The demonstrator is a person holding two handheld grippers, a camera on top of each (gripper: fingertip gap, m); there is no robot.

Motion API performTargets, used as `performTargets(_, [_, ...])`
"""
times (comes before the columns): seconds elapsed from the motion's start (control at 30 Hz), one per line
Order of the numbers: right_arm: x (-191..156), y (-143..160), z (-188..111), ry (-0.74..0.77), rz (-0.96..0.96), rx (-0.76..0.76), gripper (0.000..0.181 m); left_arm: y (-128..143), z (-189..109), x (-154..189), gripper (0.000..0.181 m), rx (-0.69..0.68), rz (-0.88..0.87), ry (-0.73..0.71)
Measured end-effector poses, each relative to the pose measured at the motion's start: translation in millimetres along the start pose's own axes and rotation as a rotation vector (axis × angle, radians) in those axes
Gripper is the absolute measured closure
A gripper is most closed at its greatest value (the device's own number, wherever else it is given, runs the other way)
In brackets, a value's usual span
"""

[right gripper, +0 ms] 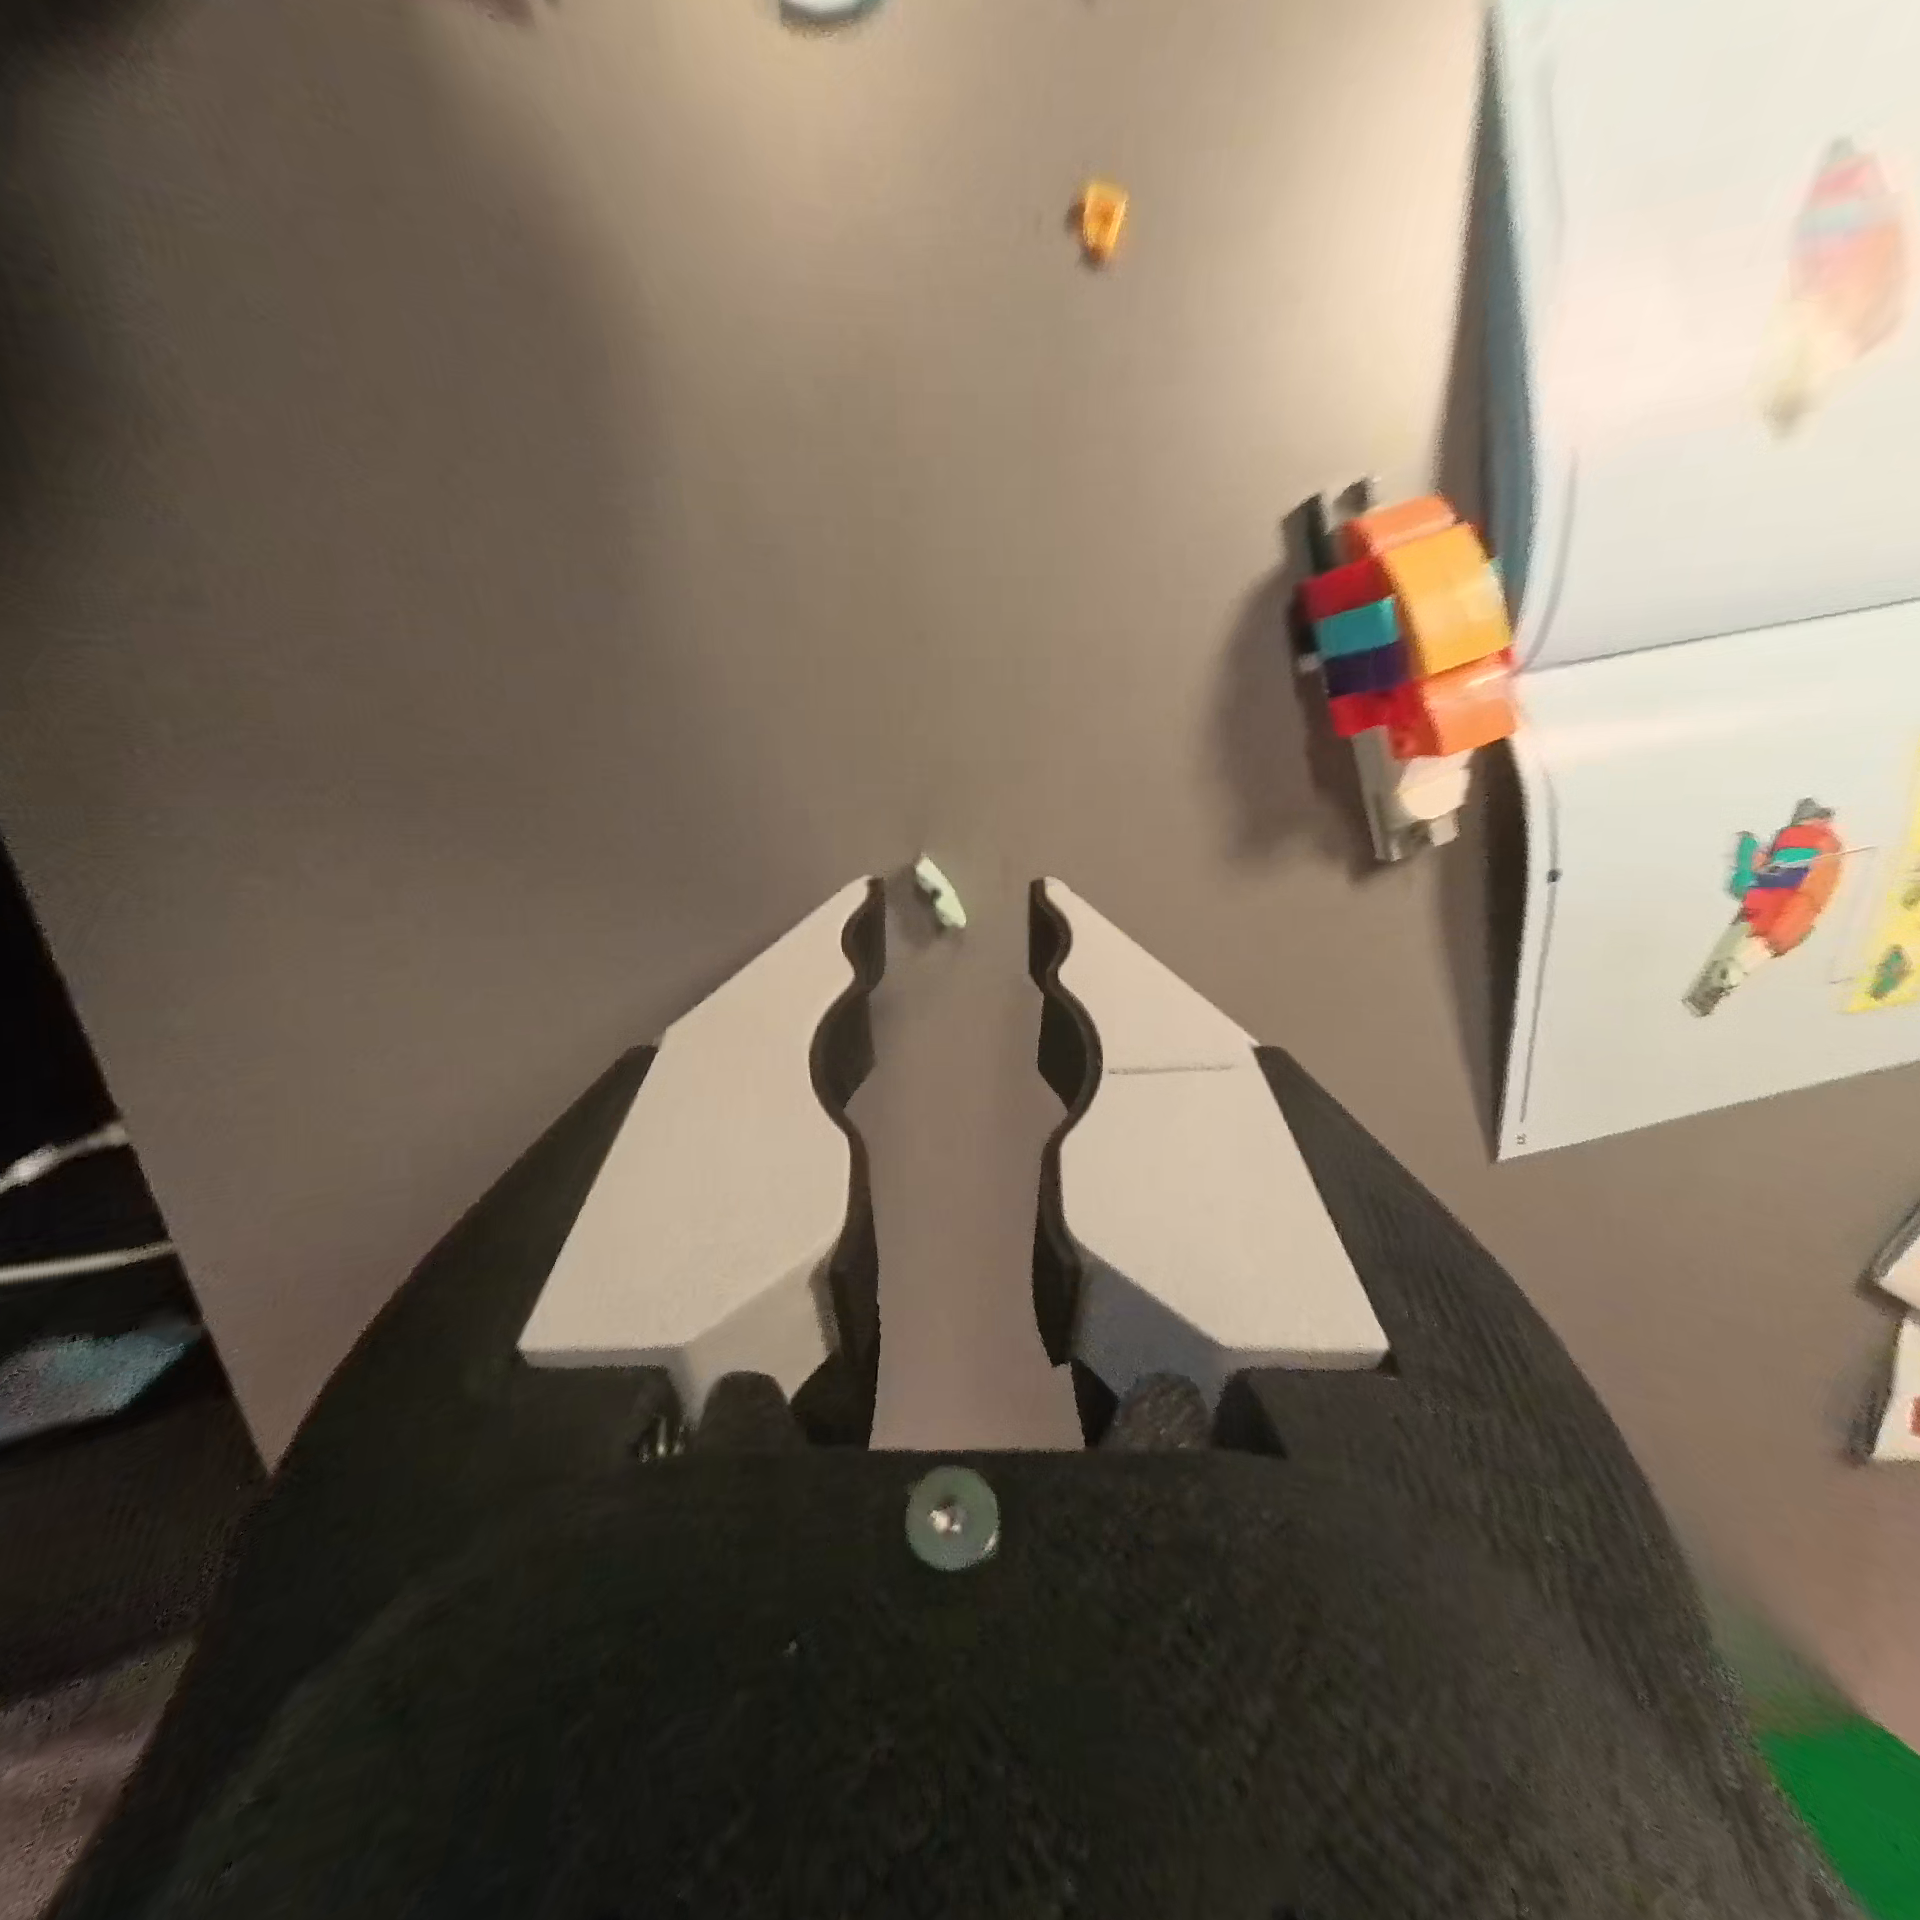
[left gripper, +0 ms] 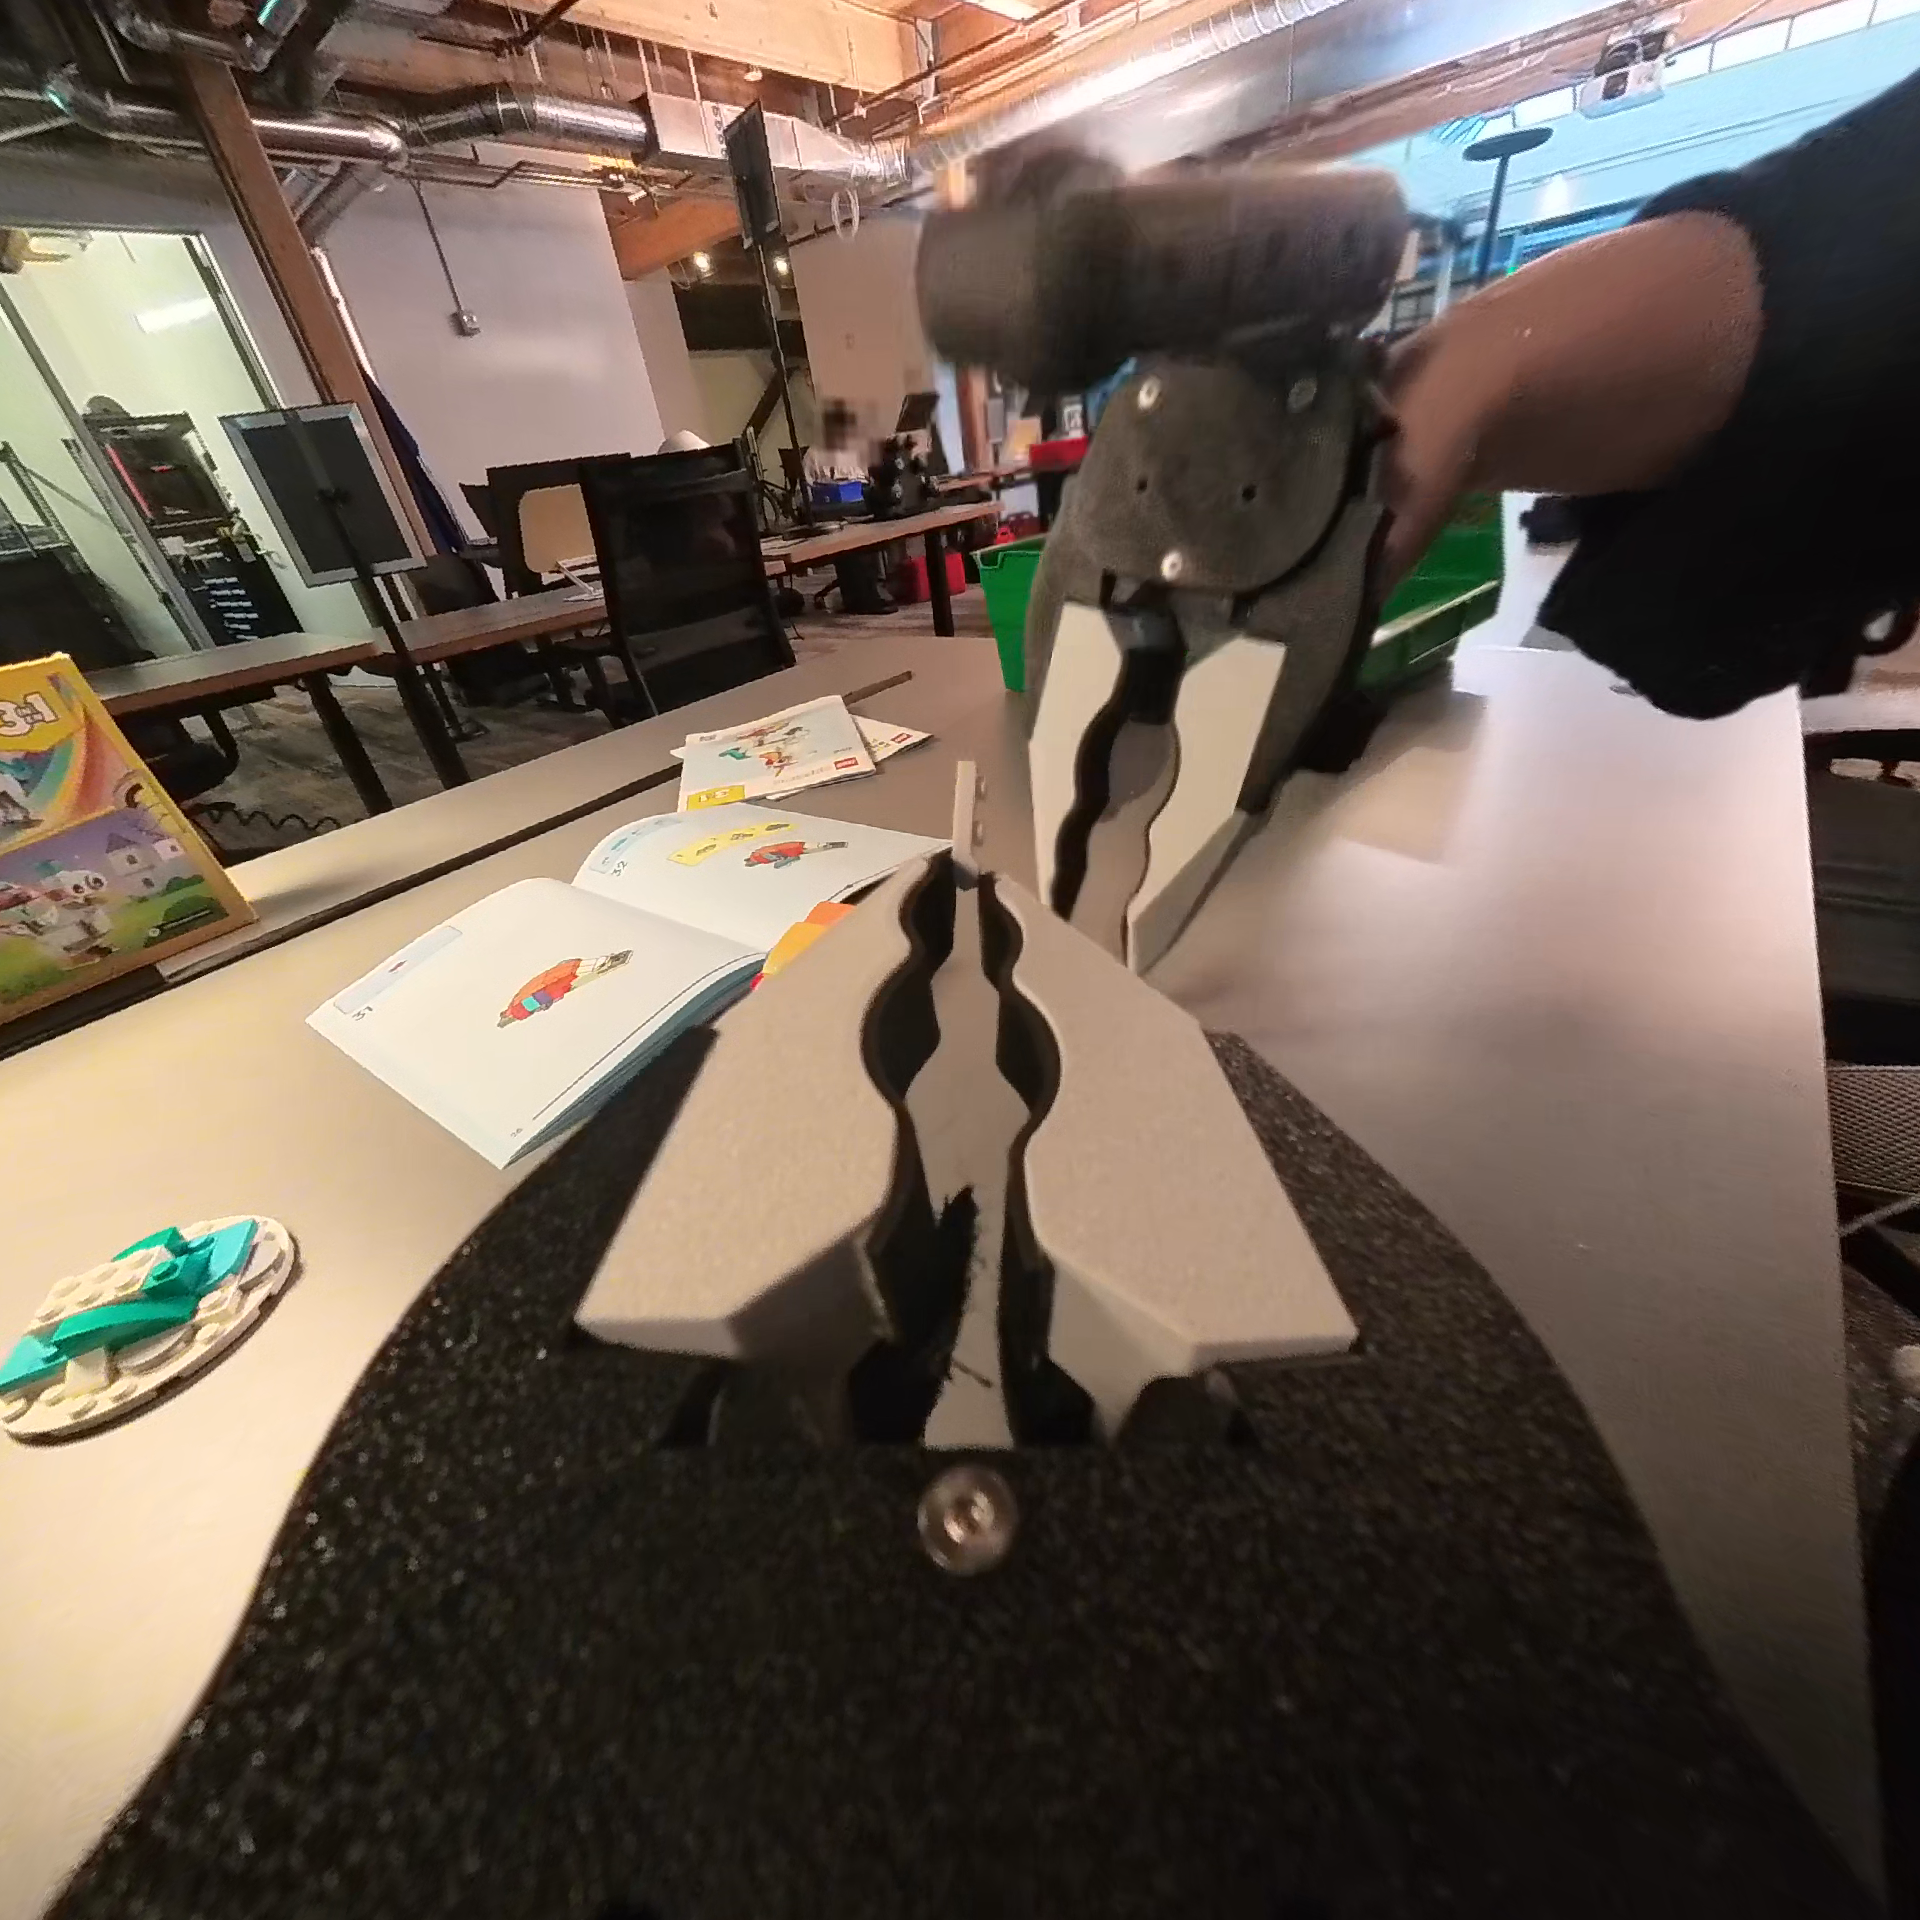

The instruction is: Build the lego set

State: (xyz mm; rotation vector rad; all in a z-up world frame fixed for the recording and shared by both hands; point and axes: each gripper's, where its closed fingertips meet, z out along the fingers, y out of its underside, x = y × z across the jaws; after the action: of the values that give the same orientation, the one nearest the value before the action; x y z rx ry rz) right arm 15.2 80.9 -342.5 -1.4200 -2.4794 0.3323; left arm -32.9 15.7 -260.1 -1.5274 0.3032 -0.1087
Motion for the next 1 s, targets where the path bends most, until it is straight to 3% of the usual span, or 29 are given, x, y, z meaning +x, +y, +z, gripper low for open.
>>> performTargets(0.03, [1,-8,-6,0.012,0.008,0.064,0.154,0,0,0,0.179,-0.002,-0.002,0.002])
performTargets(0.27, [-15,-57,-63,0.054,0.105,0.554,0.156,3,11,12,0.179,-0.009,-0.113,0.083])
performTargets(0.43, [-38,-61,-93,0.093,-0.030,0.785,0.158,0,21,28,0.179,-0.006,-0.151,0.150])
performTargets(0.7, [-43,-41,-86,0.058,-0.147,0.849,0.164,3,41,67,0.180,-0.065,-0.074,0.291])
performTargets(0.77, [-43,-35,-82,0.024,-0.168,0.843,0.174,6,46,71,0.179,-0.080,-0.080,0.308])
performTargets(1.0, [-37,-21,-71,-0.046,-0.235,0.871,0.177,21,58,70,0.179,-0.160,-0.060,0.304])
